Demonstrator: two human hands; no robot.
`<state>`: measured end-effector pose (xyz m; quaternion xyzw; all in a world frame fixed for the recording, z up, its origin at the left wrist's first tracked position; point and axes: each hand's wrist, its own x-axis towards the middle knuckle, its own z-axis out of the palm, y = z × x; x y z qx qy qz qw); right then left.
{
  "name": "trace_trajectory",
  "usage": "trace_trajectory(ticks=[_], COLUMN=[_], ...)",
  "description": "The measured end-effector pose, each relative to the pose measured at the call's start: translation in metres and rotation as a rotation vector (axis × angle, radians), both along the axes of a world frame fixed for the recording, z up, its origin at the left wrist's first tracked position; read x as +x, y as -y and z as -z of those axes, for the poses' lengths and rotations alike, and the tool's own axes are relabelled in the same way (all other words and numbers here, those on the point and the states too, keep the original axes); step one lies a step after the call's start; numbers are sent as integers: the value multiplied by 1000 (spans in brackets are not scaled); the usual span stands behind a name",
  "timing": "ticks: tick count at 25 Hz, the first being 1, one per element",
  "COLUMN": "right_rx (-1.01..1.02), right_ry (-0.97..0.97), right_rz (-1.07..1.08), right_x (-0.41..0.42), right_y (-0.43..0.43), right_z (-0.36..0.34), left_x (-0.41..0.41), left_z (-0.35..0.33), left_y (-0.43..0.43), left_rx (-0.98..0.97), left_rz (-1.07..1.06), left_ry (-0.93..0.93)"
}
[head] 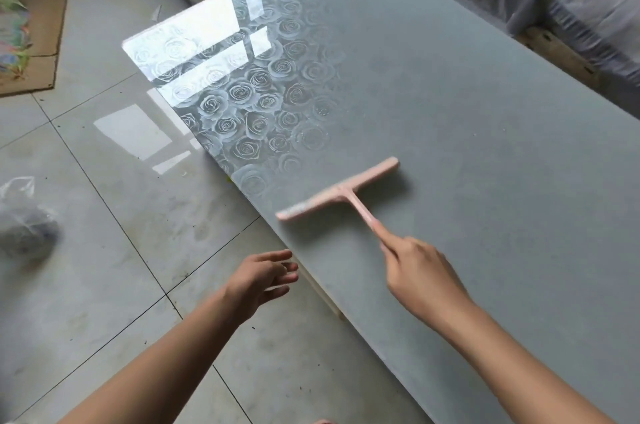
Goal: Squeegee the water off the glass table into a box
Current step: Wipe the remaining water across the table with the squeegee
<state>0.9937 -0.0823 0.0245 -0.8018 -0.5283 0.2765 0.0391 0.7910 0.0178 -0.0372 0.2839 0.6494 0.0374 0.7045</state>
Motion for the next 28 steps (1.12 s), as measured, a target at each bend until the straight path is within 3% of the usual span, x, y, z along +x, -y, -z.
trace_trajectory(ticks=[3, 5, 10, 14, 18, 22, 28], right_rx=[17, 23, 98, -3, -47, -29, 13], right_ry=[-35, -17, -84, -141, -146, -162, -154], right_rz=[28, 24, 175, 248, 304, 400, 561], right_x=[-8, 1, 16, 25, 45, 73, 146], right_y=[-67, -53, 64, 131, 196, 286, 471], right_z=[2, -10, -37, -40, -41, -46, -50], left_x=[0, -1, 2, 17, 54, 100, 192], left_z=[-2, -8, -17, -32, -45, -43, -29], left_y=[2, 2, 6, 27, 65, 113, 226], left_rx=[8, 21, 122, 512, 767, 895, 942], left_rz=[32, 33, 184, 566, 803, 1095, 1343], left_ry=[-9, -22, -48, -336, -402, -479, -547])
